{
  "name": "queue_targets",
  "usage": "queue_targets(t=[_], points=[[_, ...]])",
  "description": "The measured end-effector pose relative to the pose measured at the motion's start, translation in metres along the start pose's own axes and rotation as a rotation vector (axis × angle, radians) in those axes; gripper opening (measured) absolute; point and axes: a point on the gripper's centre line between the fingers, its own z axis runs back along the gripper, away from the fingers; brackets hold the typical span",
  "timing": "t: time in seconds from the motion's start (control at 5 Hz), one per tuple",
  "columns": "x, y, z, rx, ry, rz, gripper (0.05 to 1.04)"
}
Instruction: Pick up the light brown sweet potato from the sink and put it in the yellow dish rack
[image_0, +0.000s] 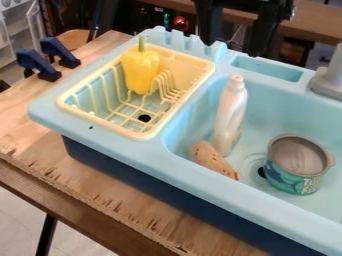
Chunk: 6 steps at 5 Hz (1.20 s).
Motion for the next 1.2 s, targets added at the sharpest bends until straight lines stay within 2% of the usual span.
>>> queue_targets(t=[0.2, 0.4, 0.6, 0.8, 1.0, 1.2], points=[[-0.001, 0.001, -0.013, 0.007, 0.033, 0.008, 1.002], [-0.008, -0.002, -0.032, -0.029, -0.035, 0.095, 1.002], [-0.02, -0.01, -0.034, -0.053, -0.151, 0.215, 1.002], [-0.03, -0.022, -0.036, -0.047, -0.211, 0.312, 1.002], [-0.037, -0.033, -0.044, -0.066, -0.208, 0.388, 1.002], [-0.043, -0.036, -0.051, -0.04, -0.21, 0.459, 1.002]])
